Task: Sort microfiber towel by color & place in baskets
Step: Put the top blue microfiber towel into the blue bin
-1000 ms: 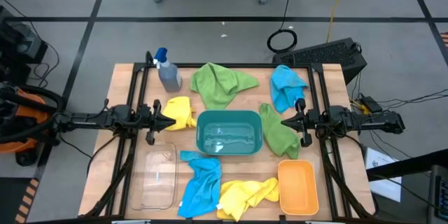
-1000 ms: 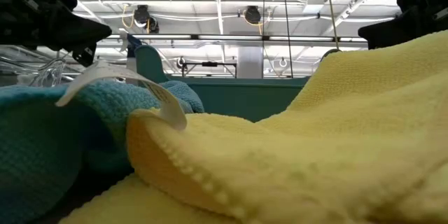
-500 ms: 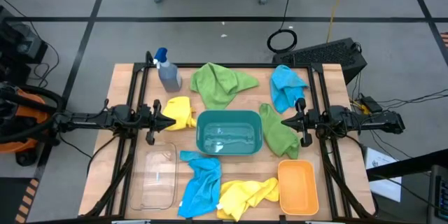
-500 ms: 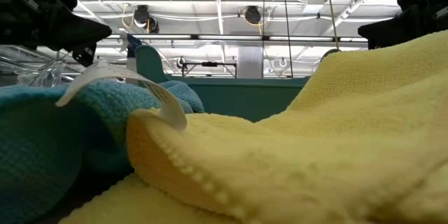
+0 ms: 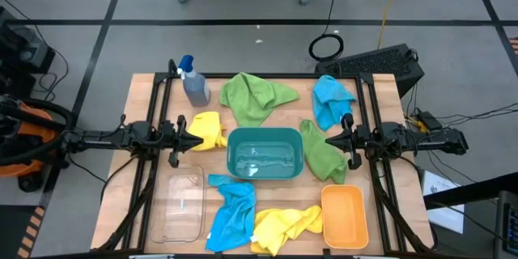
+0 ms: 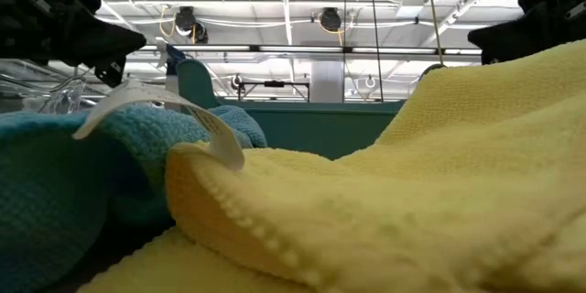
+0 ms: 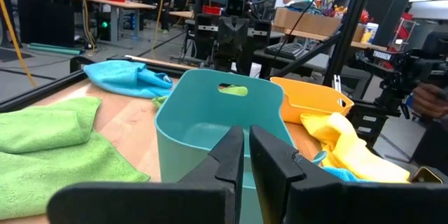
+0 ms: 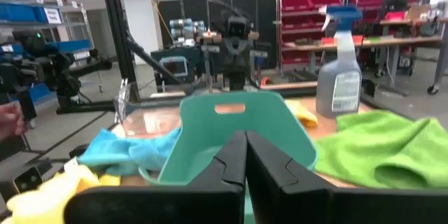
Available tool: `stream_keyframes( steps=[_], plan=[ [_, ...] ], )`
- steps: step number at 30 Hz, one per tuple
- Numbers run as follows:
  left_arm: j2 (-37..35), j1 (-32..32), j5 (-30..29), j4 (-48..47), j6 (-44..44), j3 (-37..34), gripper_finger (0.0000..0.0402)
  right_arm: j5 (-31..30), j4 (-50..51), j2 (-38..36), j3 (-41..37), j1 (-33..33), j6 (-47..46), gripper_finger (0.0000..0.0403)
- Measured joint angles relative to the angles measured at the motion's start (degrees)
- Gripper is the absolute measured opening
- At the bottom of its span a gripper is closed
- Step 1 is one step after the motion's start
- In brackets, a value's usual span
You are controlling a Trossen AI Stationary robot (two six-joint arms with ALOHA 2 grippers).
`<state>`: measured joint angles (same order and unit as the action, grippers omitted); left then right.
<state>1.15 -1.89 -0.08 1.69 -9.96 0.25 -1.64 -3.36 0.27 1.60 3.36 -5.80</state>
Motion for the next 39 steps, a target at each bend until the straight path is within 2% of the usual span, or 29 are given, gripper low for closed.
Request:
stream_keyframes(
  steps=[4, 9, 17, 23, 27, 30, 34, 39],
  plan=[
    [0.00, 0.00, 0.02, 0.33, -0.08, 0.00, 0.0032, -0.25, 1.16, 1.74, 3.94, 0.01, 0.37, 0.0000],
    [-0.02, -0.01, 0.03, 0.53, -0.08, 0.00, 0.0032, -2.00, 6.31, 8.79, 13.69, 0.01, 0.73, 0.0000],
    [-0.02, -0.02, 0.07, 0.59, -0.10, 0.00, 0.0032, -3.22, 16.36, 25.35, 34.67, 0.01, 2.42, 0.0000],
    [-0.02, -0.01, -1.01, 0.64, -0.10, 0.00, 0.0032, -3.21, 25.37, 35.59, 51.03, 0.00, 9.76, 0.0000],
    [-0.02, -0.02, -2.81, 0.78, -0.10, 0.00, 0.0032, -5.08, 31.35, 40.82, 60.46, 0.02, 7.51, 0.0000],
    [-0.02, -0.01, -3.04, 0.92, -0.10, 0.00, 0.0032, -10.93, 35.41, 43.14, 63.92, 0.02, 4.62, 0.0000],
    [-0.02, 0.00, -3.09, 0.93, -0.10, 0.00, 0.0032, -19.57, 41.28, 44.69, 64.22, -0.01, 1.13, 0.0003],
    [-0.02, -0.02, -3.21, 0.92, -0.10, 0.00, 0.0032, -22.52, 47.07, 46.13, 64.22, -0.01, -4.65, 0.0014]
  ],
)
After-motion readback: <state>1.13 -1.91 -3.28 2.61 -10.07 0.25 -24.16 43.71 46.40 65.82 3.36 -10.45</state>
